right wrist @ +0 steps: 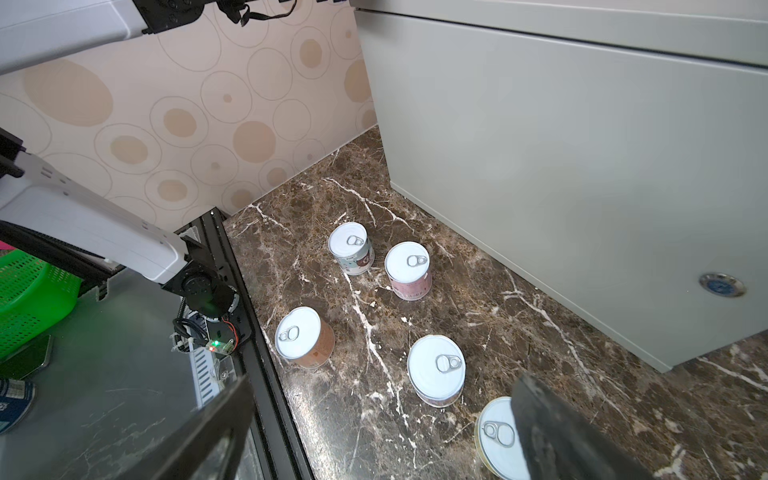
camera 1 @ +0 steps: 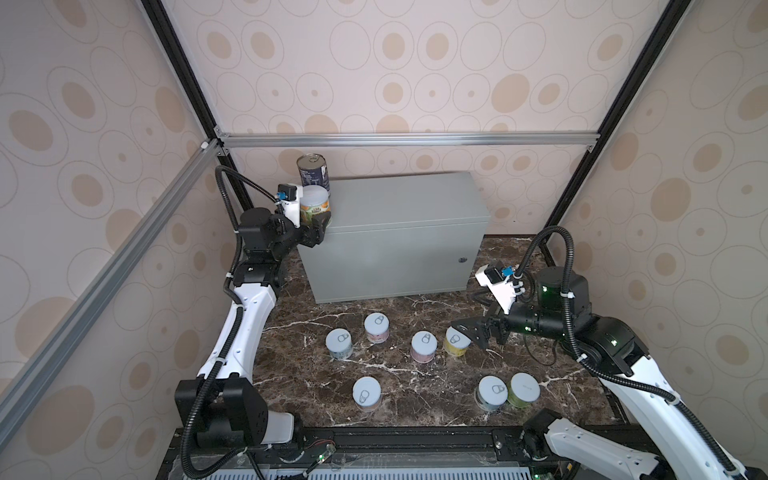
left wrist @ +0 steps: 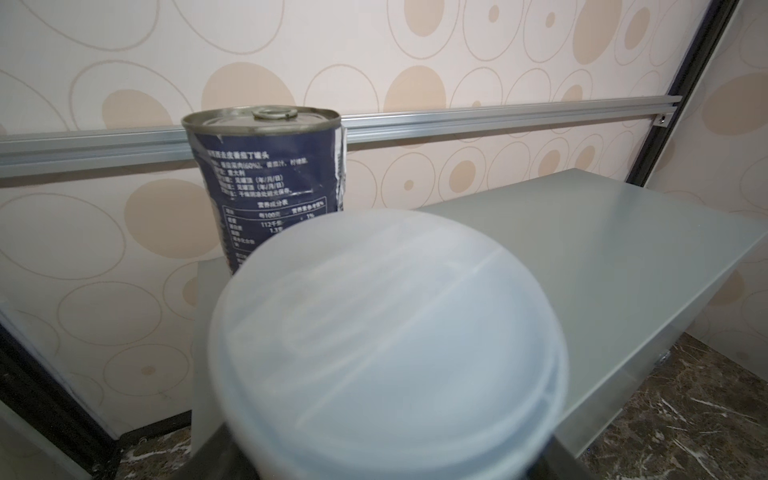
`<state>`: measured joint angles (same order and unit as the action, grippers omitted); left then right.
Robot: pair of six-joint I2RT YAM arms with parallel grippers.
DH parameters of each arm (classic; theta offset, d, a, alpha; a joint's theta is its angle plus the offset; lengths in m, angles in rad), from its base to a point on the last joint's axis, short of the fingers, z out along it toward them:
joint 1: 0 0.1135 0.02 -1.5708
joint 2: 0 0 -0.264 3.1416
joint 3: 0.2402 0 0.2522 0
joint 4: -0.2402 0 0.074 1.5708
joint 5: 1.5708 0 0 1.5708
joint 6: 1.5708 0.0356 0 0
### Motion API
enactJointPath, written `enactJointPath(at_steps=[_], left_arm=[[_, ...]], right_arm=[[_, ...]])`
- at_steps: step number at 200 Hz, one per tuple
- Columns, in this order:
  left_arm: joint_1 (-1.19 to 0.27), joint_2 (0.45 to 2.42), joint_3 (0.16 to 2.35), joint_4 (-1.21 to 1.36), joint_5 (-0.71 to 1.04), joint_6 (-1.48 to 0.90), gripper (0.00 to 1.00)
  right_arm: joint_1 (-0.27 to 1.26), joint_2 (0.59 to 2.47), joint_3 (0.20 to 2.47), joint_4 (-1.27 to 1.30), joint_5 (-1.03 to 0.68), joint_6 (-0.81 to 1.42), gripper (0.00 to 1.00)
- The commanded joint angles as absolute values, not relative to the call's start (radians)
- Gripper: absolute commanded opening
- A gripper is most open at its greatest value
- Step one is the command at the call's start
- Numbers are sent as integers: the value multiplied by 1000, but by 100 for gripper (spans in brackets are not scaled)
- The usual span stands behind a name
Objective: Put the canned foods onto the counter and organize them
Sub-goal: 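Lower the peach can beside the dark-blue can and open the left gripper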
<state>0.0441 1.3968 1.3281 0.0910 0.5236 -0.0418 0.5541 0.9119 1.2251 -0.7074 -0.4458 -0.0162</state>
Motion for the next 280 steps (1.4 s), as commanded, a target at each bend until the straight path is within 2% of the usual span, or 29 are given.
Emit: enactJointPath(at_steps=[1,94,280], left_arm=[[61,1407,1414,233,555,-40,52],[67,1496,1458,249,578,-44,54],[69,1431,1390,235,583,-38,57]], right_arm=[[552,902,1209,-669,-461,-12,100],[551,910,1203,-650,-456,8,100],[552,913,1204,-650,-466,8,100]])
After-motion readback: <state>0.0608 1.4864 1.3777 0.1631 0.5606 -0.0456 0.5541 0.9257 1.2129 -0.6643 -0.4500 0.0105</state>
